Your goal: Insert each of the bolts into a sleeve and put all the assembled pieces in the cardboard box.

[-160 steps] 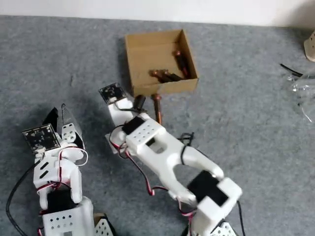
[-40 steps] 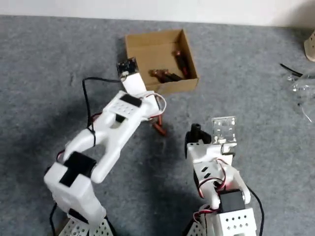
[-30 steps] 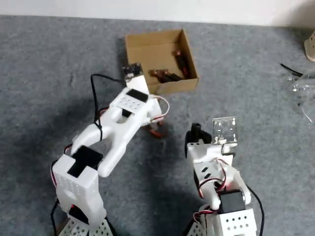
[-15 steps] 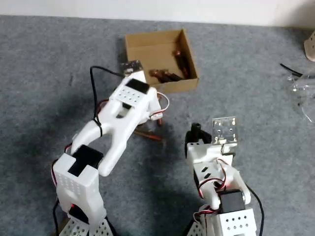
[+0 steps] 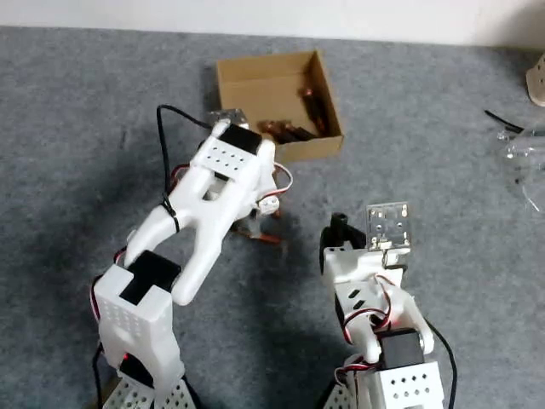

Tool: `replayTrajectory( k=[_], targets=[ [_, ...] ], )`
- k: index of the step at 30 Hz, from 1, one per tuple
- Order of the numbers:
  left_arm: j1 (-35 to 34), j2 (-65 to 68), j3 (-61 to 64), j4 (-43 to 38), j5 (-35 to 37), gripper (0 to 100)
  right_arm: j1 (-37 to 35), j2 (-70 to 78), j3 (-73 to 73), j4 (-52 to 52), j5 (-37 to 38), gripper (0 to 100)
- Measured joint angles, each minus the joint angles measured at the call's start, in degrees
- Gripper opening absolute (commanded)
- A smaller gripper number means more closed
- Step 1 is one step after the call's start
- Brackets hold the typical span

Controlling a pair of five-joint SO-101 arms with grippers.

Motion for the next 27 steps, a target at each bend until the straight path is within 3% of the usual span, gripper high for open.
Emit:
replayTrajectory(
  k=[9,18,27],
  targets=[
    [-0.1,0.6,0.0,0.0,22.8,12,0.1,0.0,2.5,-3.0,0.0,0.5],
    [0.0,9.4,0.5,-7.3,24.7,12,0.2,0.0,2.7,-3.5,0.0,0.5],
    [-0.5,16.0,-3.0,-7.5,24.8,11,0.1,0.0,2.7,-3.5,0.0,0.5]
  ],
)
